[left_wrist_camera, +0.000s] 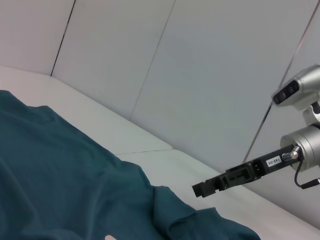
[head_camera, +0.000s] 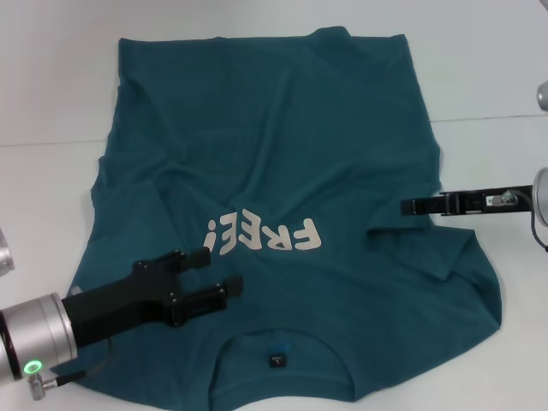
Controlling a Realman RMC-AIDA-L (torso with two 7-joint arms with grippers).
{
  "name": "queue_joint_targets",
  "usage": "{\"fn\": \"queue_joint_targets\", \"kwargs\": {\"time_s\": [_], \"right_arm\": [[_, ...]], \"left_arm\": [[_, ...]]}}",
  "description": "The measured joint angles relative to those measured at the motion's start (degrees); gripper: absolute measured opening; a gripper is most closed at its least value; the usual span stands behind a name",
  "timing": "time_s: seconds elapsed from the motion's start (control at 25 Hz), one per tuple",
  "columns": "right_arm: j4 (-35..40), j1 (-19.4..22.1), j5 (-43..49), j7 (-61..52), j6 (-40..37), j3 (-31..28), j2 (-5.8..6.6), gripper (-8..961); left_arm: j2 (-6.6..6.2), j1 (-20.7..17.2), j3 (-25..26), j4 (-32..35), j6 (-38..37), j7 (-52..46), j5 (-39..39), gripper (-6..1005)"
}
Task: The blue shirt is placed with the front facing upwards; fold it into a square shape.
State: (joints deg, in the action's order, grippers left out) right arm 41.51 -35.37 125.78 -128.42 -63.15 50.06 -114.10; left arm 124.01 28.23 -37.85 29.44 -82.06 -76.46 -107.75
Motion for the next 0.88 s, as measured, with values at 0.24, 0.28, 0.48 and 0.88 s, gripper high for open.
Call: {"fn": "queue_joint_targets", "kwargs": {"time_s": [0.24,0.28,0.48,0.88], "right_arm": [[-4.74,-0.64,0.01,-1.5,2.36,-0.91,0.53,651],[-4.92,-0.65,0.0,-1.54,2.52,-0.92,0.5,651],[-5.28,-0.68,-0.01,-1.57,3.29,-0.93,-0.03,650],[-8.07,-1.98,-0.24,-1.32,7.56,-0.62,-0.9,648]], "left_arm": [[0.0,-0.06,-0.27,0.0,-0.1,0.2,-0.03,825],[0.0,-0.07,-0.28,0.0,-0.12,0.2,-0.07,825],[0.0,0.1,-0.37,0.0,-0.18,0.29,-0.27,824],[-0.06,0.13,-0.39,0.06,-0.38,0.25,-0.43,824]]}}
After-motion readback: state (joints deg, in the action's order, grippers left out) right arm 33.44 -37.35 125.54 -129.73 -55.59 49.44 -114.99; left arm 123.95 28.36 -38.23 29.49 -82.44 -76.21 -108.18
